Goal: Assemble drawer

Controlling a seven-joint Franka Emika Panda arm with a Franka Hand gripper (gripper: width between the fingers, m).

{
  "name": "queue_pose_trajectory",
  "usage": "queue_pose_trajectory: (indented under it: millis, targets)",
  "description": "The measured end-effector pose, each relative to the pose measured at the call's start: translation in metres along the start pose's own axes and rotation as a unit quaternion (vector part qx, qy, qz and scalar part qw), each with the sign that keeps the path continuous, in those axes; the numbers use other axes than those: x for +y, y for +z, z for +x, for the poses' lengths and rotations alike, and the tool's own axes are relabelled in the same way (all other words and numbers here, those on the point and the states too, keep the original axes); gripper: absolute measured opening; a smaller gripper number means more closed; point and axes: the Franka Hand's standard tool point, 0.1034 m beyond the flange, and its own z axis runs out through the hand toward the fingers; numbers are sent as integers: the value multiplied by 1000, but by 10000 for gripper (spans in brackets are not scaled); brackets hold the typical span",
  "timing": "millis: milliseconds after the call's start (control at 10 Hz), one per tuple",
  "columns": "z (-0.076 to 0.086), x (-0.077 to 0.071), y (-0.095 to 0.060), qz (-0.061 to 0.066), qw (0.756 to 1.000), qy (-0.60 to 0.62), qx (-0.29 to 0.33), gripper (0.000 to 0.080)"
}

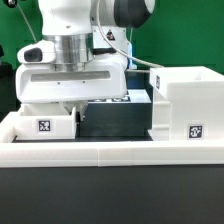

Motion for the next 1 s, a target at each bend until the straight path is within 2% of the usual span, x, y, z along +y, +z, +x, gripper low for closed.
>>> queue_pose_trajectory:
  millis: [300, 400, 600, 800, 1000]
  targets:
    - [1, -2, -1, -1, 1000, -9, -1, 41]
    - [8, -14, -10, -7, 999, -46, 3, 41]
    - [12, -19, -24, -2, 998, -56, 5, 42]
    - [9, -17, -19, -3, 997, -73, 1, 42]
    - [9, -16, -19, -4, 990, -139, 1, 42]
